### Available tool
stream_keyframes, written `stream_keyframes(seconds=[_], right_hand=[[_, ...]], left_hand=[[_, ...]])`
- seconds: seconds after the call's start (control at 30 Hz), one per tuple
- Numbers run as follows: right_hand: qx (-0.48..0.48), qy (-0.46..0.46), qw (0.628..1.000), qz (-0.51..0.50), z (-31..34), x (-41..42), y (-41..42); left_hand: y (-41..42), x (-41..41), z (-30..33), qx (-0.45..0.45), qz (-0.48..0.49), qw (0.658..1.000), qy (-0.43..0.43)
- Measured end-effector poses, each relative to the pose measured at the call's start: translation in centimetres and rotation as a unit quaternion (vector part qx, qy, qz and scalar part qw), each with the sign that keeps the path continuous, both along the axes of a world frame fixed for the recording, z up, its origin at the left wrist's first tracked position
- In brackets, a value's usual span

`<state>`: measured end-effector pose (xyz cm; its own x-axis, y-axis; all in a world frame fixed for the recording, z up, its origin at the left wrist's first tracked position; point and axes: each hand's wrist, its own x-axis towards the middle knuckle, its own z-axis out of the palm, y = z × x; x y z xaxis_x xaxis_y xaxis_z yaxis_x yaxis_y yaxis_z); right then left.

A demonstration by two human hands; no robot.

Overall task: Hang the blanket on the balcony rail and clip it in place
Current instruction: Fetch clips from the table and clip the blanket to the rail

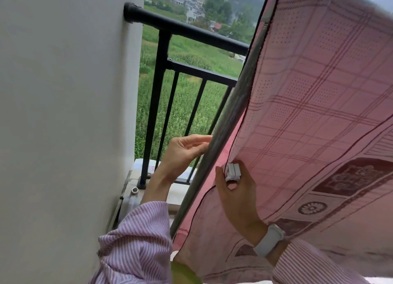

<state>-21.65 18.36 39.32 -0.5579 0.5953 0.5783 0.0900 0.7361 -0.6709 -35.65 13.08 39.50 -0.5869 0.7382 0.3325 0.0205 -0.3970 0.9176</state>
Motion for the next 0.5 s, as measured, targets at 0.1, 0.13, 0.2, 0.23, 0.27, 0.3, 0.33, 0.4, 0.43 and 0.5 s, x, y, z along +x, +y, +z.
stream_keyframes(seconds=[0.1, 0.13, 0.2, 0.23, 0.27, 0.3, 0.33, 0.4, 0.43, 0.5], right_hand=[[-0.018, 0.021, 1.000, -0.008, -0.8, 0.1, -0.3], [-0.028, 0.027, 0.999, -0.005, -0.9, 0.1, -0.5], [-0.041, 0.036, 0.998, -0.008, -1.1, 0.0, -0.8], [-0.043, 0.038, 0.998, -0.011, -1.2, -0.2, -0.8], [-0.043, 0.038, 0.998, -0.014, -1.2, -0.4, -0.8], [-0.044, 0.038, 0.998, -0.016, -1.2, -0.6, -0.8], [-0.044, 0.039, 0.998, -0.017, -1.1, -0.7, -0.7], [-0.039, 0.042, 0.998, -0.019, -1.0, -0.7, -0.7], [-0.036, 0.043, 0.998, -0.018, -0.9, -0.7, -0.8], [-0.032, 0.043, 0.998, -0.015, -0.8, -0.5, -1.1]], left_hand=[[-0.7, 0.5, -1.6, 0.012, 0.012, 1.000, -0.008], [-1.0, 0.8, -2.1, 0.014, 0.015, 1.000, -0.016], [-1.2, 1.1, -2.8, 0.010, 0.019, 1.000, -0.023], [-1.3, 1.1, -2.9, 0.004, 0.016, 1.000, -0.021], [-1.3, 1.1, -3.0, -0.003, 0.007, 1.000, -0.019], [-1.3, 1.0, -3.0, -0.014, -0.006, 1.000, -0.017], [-1.3, 1.0, -3.1, -0.028, -0.021, 0.999, -0.017], [-1.2, 1.2, -3.3, -0.054, -0.053, 0.997, -0.021], [-1.3, 1.5, -3.5, -0.059, -0.066, 0.996, -0.025], [-1.3, 2.1, -3.6, -0.057, -0.079, 0.994, -0.039]])
